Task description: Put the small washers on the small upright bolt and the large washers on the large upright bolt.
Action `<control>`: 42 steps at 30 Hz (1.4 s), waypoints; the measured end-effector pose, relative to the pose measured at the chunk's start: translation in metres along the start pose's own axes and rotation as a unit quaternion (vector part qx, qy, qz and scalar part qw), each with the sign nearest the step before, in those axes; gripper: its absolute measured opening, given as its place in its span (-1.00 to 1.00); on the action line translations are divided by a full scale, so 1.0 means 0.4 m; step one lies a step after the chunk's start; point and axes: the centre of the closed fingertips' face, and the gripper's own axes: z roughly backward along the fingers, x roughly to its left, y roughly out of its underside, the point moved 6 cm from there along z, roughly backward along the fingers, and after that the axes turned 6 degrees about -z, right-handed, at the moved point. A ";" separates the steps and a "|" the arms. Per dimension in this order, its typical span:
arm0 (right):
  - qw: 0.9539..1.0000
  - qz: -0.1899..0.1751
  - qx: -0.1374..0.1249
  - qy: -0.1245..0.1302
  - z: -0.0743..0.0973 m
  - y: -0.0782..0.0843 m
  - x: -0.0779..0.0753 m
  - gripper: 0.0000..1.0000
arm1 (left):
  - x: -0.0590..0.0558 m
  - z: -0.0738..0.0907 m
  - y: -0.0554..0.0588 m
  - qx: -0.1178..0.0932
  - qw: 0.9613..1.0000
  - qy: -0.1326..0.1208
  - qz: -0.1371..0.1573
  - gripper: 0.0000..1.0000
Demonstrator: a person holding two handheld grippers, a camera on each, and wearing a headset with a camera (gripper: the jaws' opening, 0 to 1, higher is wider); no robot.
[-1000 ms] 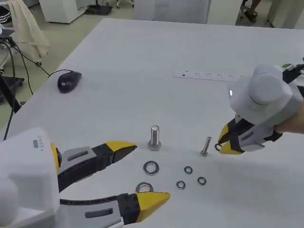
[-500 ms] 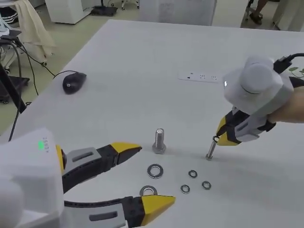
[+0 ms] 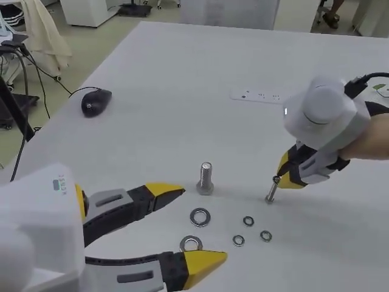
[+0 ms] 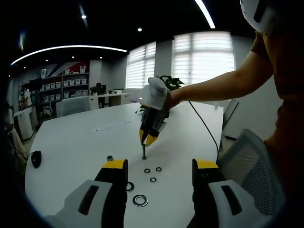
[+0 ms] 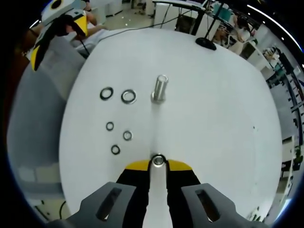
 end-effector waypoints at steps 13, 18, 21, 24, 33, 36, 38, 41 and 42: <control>1.000 0.008 0.013 -0.007 -0.057 0.013 -0.003 -0.75 | 0.006 0.001 0.000 0.001 1.000 0.000 -0.002 0.07; 1.000 0.017 0.015 -0.008 -0.081 0.021 0.002 -0.75 | 0.005 -0.001 0.001 0.002 1.000 0.001 -0.001 0.07; 1.000 0.015 0.014 -0.009 -0.090 0.026 0.000 -0.75 | 0.007 -0.002 0.002 0.004 1.000 0.000 -0.001 0.07; 1.000 0.013 0.015 -0.010 -0.096 0.032 0.000 -0.75 | 0.007 -0.004 0.004 0.005 1.000 0.000 0.000 0.08; 1.000 0.015 0.013 -0.013 -0.107 0.044 0.004 -0.74 | 0.008 -0.005 0.004 0.006 1.000 -0.001 0.001 0.08; 1.000 0.014 0.015 -0.012 -0.107 0.049 0.007 -0.72 | 0.008 -0.005 0.004 0.007 1.000 -0.002 0.000 0.08; 1.000 0.012 0.009 -0.017 -0.104 0.048 0.011 -0.66 | 0.007 -0.004 0.002 0.006 1.000 -0.001 0.001 0.07; 1.000 0.013 0.007 -0.013 -0.097 0.050 0.011 -0.66 | 0.005 -0.003 0.001 0.007 1.000 -0.002 0.000 0.07; 1.000 0.009 0.007 -0.013 -0.092 0.051 0.010 -0.66 | 0.004 -0.003 0.001 0.007 1.000 -0.001 -0.001 0.07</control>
